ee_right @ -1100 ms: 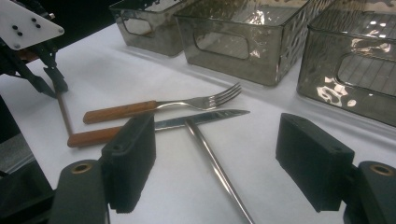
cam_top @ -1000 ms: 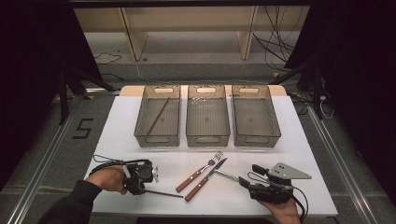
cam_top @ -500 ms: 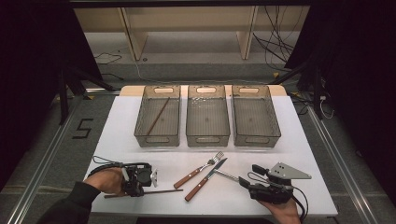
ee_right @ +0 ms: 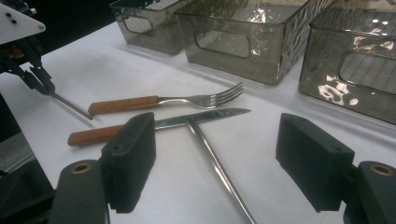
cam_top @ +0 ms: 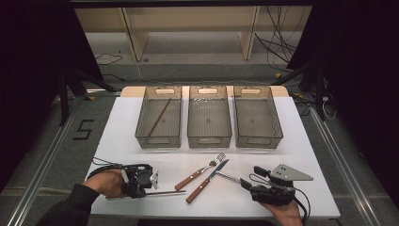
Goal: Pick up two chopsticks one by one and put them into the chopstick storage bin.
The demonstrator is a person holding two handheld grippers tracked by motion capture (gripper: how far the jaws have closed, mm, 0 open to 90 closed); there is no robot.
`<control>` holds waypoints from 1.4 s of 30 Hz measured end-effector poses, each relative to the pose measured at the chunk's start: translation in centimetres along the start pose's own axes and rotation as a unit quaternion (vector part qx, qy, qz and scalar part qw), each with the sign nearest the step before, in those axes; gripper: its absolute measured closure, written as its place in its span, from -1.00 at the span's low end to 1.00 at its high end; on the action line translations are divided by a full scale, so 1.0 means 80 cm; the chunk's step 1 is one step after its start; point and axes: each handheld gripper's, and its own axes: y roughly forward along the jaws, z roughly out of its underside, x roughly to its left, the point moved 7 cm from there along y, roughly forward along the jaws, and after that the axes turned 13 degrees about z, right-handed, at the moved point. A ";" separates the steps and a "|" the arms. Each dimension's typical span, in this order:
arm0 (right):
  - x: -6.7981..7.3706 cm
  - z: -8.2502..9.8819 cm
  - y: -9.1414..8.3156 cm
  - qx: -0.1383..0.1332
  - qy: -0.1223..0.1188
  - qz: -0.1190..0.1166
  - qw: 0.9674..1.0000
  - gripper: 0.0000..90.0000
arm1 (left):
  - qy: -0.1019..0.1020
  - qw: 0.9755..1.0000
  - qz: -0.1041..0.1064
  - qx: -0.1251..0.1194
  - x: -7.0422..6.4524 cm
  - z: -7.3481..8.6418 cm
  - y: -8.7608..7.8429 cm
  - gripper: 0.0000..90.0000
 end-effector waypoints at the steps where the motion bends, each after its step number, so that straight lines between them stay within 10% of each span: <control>1: 0.000 0.000 0.000 0.000 0.000 0.000 1.000 -0.35 | -0.001 1.000 0.001 -0.002 0.000 0.000 -0.002 0.89; 9: 0.000 0.000 0.000 0.000 0.000 0.000 1.000 -0.35 | -0.030 0.998 -0.017 -0.057 0.007 -0.012 -0.025 0.89; 14: 0.000 0.000 0.000 0.000 0.001 0.000 1.000 -0.35 | -0.068 0.991 -0.034 -0.109 0.018 -0.023 -0.044 0.89; 26: -0.001 0.000 -0.001 -0.001 0.003 0.000 1.000 -0.35 | -0.156 0.962 -0.066 -0.216 0.059 -0.045 -0.092 0.89; 34: -0.001 0.000 0.000 -0.001 0.003 0.000 1.000 -0.35 | -0.177 0.944 -0.083 -0.264 0.080 -0.058 -0.128 0.89; 42: -0.001 0.000 -0.001 -0.001 0.003 0.000 1.000 -0.35 | -0.185 0.933 -0.097 -0.292 0.097 -0.071 -0.164 0.89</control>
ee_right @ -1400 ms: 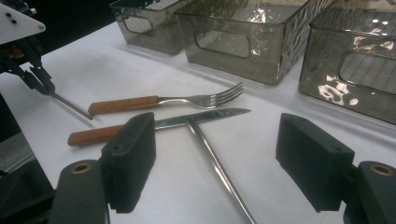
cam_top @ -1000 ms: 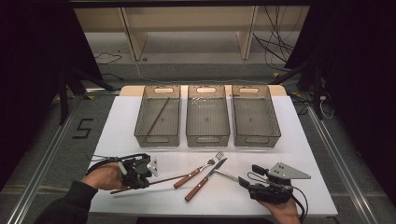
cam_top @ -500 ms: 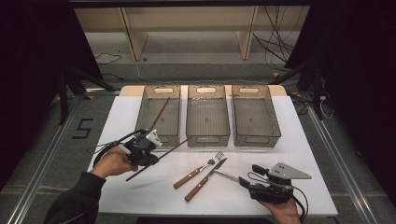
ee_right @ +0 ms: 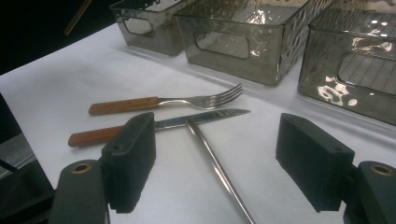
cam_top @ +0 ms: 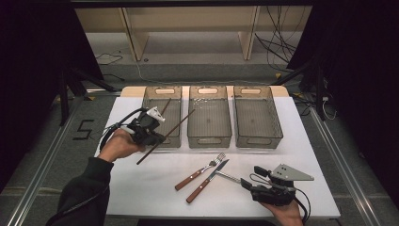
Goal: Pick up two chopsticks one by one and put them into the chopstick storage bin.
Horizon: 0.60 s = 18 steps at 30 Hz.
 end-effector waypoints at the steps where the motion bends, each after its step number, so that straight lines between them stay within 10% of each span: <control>1: 0.000 0.000 0.000 0.000 0.000 0.000 1.000 -0.35 | -0.001 1.000 -0.001 -0.005 0.001 -0.004 -0.002 0.89; 18: 0.000 0.000 -0.001 -0.001 0.000 -0.001 1.000 -0.35 | -0.013 0.998 -0.035 -0.049 0.033 -0.059 -0.021 0.89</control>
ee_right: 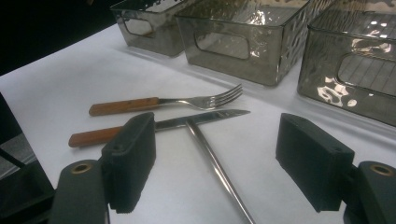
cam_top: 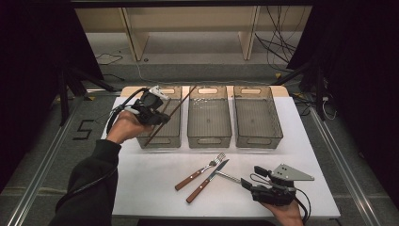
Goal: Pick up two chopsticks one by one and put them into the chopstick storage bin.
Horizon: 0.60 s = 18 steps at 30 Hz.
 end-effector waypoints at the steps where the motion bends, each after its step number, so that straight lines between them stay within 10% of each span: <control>1: 0.000 0.000 0.000 0.000 0.000 0.000 1.000 -0.35 | -0.001 1.000 -0.003 0.000 0.002 -0.003 -0.001 0.89; 18: 0.000 0.000 0.000 0.000 0.001 -0.002 1.000 -0.35 | -0.026 0.997 -0.058 -0.052 0.054 -0.021 0.006 0.88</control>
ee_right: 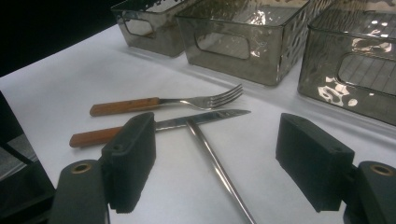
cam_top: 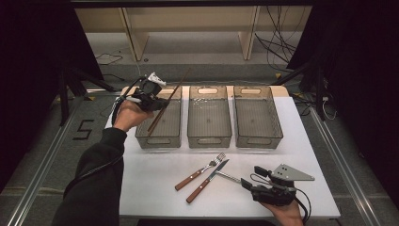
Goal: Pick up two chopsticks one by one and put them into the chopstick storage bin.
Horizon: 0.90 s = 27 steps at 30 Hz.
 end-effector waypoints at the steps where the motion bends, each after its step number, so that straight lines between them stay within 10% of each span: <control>1: 0.000 0.000 0.000 0.000 0.000 0.000 1.000 -0.35 | -0.002 1.000 -0.001 -0.003 0.002 0.000 0.002 0.88; 27: 0.001 0.000 0.000 -0.001 -0.001 -0.002 1.000 -0.35 | -0.043 0.999 -0.030 -0.004 0.041 0.025 0.030 0.88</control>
